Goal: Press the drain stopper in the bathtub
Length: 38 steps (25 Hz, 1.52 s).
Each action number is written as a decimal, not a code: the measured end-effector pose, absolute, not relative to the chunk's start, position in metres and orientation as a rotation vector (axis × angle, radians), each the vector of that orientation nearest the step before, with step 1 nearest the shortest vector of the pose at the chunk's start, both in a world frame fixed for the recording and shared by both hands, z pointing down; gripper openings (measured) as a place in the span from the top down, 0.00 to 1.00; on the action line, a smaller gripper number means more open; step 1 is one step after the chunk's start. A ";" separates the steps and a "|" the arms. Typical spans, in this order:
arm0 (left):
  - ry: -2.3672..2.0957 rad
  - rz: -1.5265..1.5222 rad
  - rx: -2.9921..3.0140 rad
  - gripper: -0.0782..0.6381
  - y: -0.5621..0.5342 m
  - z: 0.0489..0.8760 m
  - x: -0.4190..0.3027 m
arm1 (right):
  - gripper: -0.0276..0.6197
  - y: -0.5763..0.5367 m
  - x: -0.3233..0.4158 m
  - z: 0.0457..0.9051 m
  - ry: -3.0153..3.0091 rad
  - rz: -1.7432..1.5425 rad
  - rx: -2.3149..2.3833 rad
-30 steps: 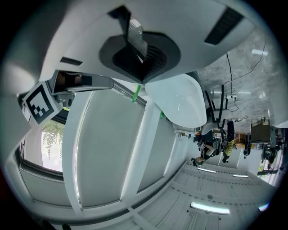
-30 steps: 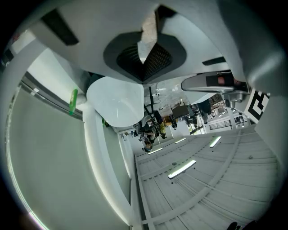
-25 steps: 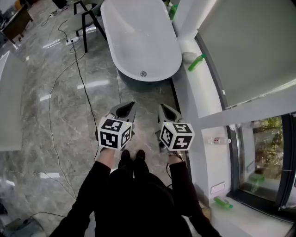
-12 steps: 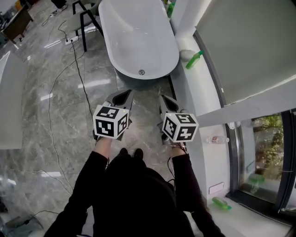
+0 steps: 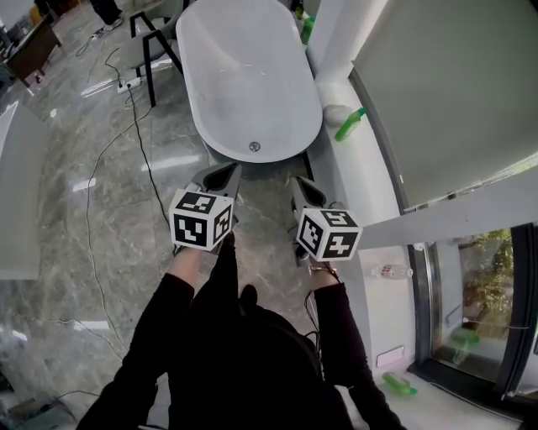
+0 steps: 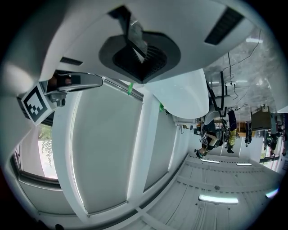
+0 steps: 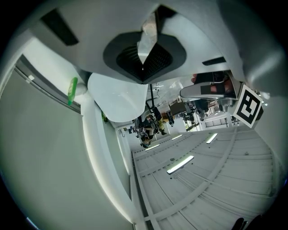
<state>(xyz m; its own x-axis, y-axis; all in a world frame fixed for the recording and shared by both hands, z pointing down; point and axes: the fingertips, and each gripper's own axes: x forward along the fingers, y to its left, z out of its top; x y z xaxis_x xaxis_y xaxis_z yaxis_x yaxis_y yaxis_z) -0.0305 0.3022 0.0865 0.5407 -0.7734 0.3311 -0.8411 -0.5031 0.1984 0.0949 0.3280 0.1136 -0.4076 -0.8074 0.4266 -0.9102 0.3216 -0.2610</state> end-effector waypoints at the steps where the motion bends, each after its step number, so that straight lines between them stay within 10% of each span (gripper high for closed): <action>1: -1.332 0.288 2.448 0.88 0.295 0.088 -0.030 | 0.96 0.322 0.095 0.116 -2.365 0.694 1.566; 38: -1.069 0.468 2.326 0.88 -0.020 0.223 -0.052 | 0.96 0.021 0.061 0.234 -2.061 0.881 1.497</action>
<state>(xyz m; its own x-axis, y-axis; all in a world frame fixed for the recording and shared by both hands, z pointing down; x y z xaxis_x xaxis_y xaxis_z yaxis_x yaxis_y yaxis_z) -0.0519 -0.0202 0.2231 0.6263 -0.5899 0.5097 -0.7746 -0.5444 0.3218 0.0609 0.0210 0.2338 -0.3150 -0.6667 0.6755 -0.9490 0.2097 -0.2356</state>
